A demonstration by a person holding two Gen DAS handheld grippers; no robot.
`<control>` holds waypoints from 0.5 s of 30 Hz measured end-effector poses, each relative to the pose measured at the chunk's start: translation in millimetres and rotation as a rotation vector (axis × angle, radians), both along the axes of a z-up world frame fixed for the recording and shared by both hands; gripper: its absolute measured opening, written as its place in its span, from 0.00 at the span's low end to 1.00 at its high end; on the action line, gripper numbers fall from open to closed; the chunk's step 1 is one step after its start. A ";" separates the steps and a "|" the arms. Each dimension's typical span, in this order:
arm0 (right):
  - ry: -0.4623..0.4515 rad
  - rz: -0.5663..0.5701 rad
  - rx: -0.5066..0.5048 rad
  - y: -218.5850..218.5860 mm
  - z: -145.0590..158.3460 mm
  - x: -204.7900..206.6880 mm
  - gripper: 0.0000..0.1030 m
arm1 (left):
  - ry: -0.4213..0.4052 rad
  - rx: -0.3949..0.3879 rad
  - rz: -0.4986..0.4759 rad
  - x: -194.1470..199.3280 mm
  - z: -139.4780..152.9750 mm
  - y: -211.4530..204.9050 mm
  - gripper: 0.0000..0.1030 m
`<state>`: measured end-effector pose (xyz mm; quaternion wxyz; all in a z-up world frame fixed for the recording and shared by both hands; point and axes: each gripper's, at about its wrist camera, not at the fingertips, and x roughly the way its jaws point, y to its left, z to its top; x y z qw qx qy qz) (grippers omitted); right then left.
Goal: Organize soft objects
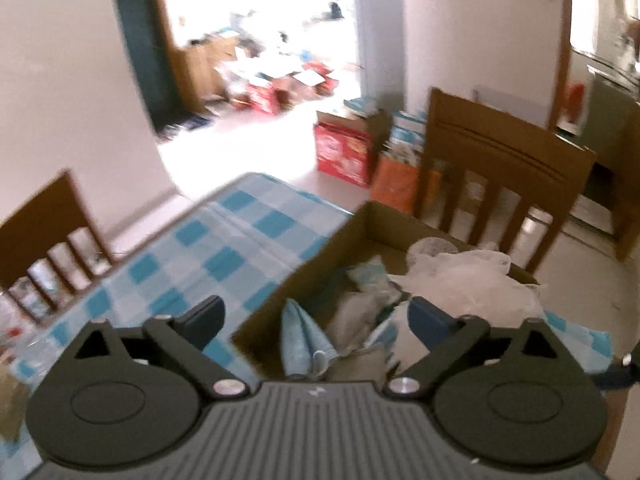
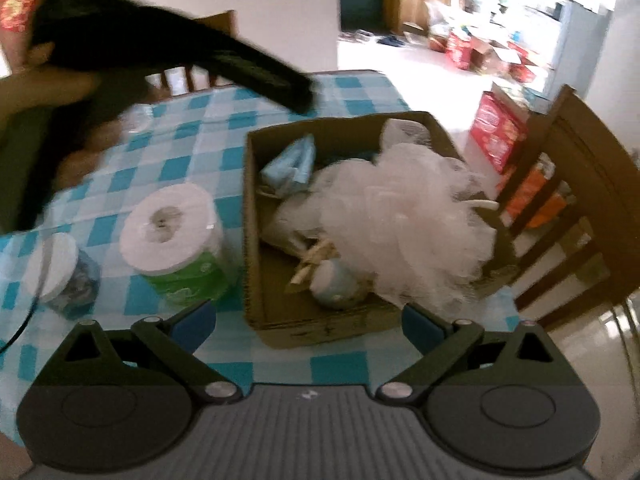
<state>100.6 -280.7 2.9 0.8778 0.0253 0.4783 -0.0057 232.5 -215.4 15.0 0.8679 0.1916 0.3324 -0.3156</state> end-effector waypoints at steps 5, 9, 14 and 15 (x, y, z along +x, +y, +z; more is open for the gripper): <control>0.067 -0.135 -0.075 -6.1 0.1 7.7 0.99 | -0.024 -0.001 0.133 -34.5 15.8 29.9 0.99; 0.072 -0.206 -0.123 -7.1 2.9 8.2 0.99 | 0.055 0.007 0.203 -62.6 12.7 55.6 0.99; 0.068 -0.258 -0.142 -0.7 9.5 1.4 0.99 | 0.131 0.011 0.274 -88.8 8.5 83.9 0.99; 0.068 -0.263 -0.145 2.0 10.9 -0.2 0.99 | 0.135 0.017 0.289 -93.5 8.1 87.5 0.99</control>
